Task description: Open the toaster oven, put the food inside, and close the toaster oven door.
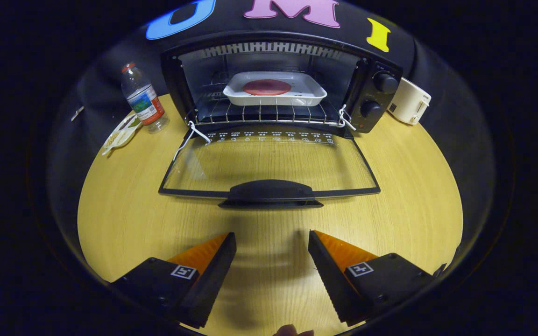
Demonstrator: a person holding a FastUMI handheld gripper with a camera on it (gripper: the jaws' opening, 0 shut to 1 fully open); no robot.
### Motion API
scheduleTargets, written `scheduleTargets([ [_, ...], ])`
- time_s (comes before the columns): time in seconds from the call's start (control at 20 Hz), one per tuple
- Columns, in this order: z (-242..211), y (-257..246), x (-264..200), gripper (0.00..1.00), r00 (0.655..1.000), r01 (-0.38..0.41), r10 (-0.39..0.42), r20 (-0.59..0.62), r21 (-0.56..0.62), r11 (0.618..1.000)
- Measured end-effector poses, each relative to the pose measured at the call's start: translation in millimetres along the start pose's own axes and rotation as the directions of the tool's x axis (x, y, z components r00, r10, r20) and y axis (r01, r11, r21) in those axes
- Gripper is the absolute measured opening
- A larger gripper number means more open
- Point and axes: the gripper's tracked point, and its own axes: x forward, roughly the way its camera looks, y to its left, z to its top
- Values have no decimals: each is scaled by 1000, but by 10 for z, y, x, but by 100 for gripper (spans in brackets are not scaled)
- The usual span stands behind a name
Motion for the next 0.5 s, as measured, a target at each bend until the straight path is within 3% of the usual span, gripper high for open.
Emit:
scheduleTargets([
  [0.5,175,35,161,99,998,-15,17,-55,24,1000],
])
